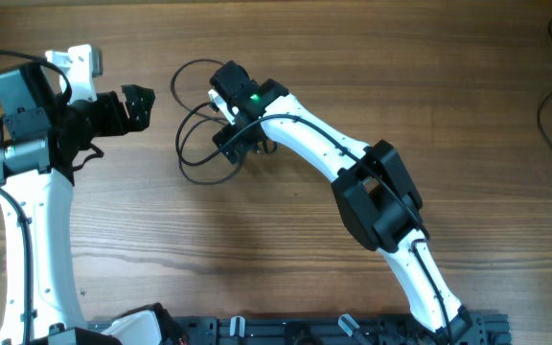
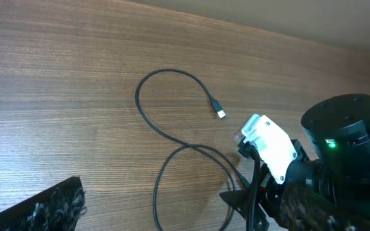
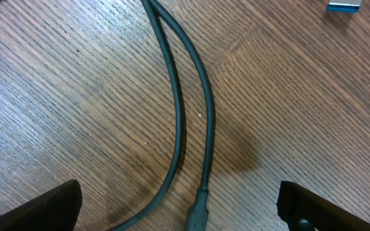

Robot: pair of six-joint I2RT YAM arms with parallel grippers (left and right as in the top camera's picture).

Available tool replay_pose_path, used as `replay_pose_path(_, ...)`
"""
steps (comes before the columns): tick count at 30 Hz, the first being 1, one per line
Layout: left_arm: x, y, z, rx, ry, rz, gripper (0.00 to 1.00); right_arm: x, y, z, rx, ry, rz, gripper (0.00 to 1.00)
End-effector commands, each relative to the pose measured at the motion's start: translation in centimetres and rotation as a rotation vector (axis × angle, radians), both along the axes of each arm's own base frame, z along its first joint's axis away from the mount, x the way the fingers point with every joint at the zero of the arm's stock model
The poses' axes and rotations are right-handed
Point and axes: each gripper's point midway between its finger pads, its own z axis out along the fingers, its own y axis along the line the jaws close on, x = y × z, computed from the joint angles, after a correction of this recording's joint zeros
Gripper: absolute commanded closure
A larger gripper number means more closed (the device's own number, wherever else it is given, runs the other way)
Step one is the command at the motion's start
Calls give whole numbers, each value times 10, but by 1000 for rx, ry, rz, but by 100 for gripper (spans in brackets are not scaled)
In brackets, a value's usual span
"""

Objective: Untangle cables

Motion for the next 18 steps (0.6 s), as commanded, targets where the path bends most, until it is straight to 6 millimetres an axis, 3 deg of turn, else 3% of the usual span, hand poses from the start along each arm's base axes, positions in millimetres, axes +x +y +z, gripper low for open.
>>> replay_pose_path(1,2,-2,4,-23,-7,-6,0,-3,-5,-15,-35,20,-24,0)
replay_pose_path(9,2,-2,4,-23,-7,-6,0,-9,-16,-18,-75,54,-84,0)
replay_pose_path(18,1,-7,6,-46,-13,-29,0,-16,-11,-18,-57,82,-82,0)
